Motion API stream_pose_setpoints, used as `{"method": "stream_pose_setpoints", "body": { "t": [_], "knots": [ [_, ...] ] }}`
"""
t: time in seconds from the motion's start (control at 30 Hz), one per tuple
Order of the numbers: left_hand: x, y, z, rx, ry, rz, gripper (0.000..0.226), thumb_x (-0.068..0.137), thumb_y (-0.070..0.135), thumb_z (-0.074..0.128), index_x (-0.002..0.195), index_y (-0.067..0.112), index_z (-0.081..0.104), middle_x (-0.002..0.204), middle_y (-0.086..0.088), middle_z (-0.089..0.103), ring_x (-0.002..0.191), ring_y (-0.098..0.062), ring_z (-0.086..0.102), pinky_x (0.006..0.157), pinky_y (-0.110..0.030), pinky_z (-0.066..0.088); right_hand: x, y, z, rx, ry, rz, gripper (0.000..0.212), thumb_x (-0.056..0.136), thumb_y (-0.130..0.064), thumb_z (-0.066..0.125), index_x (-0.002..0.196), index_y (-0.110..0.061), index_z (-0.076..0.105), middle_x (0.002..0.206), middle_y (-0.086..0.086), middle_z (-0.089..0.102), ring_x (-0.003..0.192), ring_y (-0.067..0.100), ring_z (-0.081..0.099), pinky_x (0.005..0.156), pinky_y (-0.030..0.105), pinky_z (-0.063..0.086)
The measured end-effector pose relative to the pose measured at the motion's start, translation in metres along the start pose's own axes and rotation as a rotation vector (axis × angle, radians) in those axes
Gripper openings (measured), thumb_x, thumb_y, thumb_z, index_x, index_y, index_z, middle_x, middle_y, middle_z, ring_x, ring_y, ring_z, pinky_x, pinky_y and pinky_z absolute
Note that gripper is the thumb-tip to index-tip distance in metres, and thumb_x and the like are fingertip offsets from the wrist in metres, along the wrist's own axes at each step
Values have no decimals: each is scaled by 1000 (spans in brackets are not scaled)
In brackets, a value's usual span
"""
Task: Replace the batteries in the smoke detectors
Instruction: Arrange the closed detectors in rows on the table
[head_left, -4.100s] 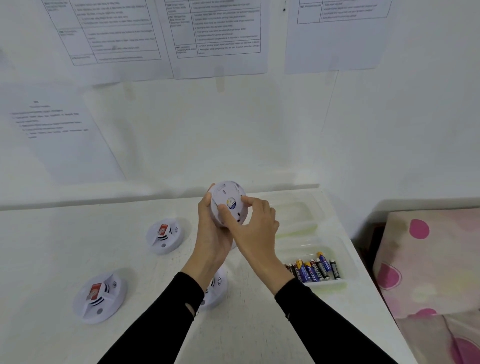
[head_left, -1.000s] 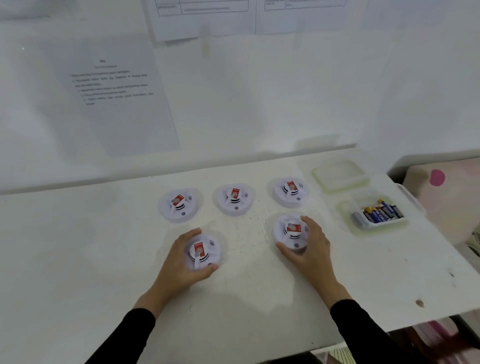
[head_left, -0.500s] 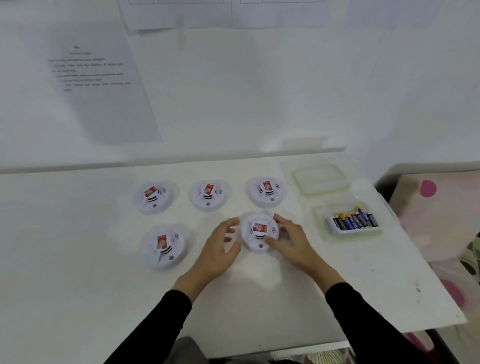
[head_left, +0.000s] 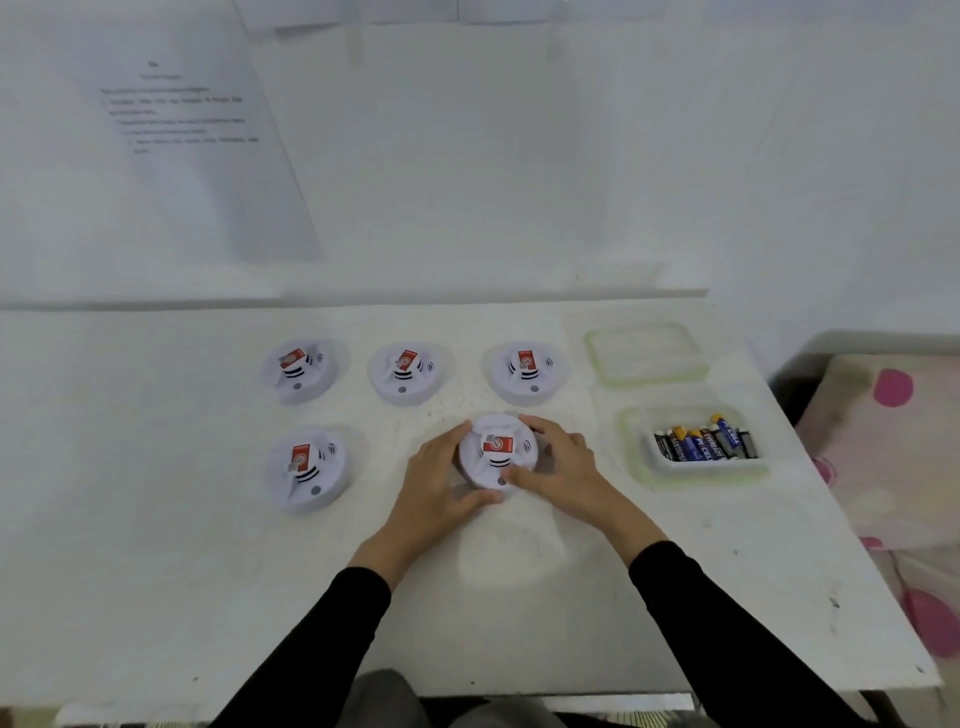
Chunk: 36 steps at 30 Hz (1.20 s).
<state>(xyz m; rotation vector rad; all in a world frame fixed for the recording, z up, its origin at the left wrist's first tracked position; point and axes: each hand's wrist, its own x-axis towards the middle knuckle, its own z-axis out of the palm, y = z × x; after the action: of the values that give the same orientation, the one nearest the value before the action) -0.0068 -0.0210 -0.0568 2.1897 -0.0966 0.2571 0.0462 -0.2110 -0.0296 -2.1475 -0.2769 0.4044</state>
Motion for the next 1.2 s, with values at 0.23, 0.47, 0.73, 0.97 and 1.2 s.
{"method": "stream_pose_setpoints", "body": {
  "t": [0.23,0.47,0.73,0.97,1.2],
  "knots": [
    [-2,-13,10,109,-6,-64,93,70,62,75,144,15,44,141,4,54,128,-14,52,107,-50,42,0,3,-1,-12,-22,-27,67,79,-37,74,134,-44,37,118,-22,45,113,11,32,103,32,27],
    [-2,-15,12,128,15,-53,96,72,72,66,145,14,42,143,0,53,129,-18,52,107,-52,42,2,6,0,-6,-12,-29,68,79,-38,75,135,-43,37,118,-23,45,114,11,32,102,31,25],
    [-2,-27,18,115,-27,-92,99,71,86,51,146,26,29,145,12,39,133,-11,42,114,-50,35,4,10,3,0,7,-24,69,77,-40,76,135,-43,39,119,-21,48,113,11,33,99,30,25],
    [-2,-31,20,95,-20,-51,98,71,85,53,145,25,30,143,14,39,131,-10,42,114,-50,35,4,13,4,22,-1,-14,70,77,-40,76,136,-43,39,124,-18,50,115,12,34,101,31,27],
    [-4,-27,18,143,-4,-1,101,72,86,49,147,21,31,148,7,39,135,-12,36,115,-34,26,3,11,3,13,2,-17,69,78,-39,76,136,-43,39,123,-19,50,114,11,33,104,34,27]
  ]
}}
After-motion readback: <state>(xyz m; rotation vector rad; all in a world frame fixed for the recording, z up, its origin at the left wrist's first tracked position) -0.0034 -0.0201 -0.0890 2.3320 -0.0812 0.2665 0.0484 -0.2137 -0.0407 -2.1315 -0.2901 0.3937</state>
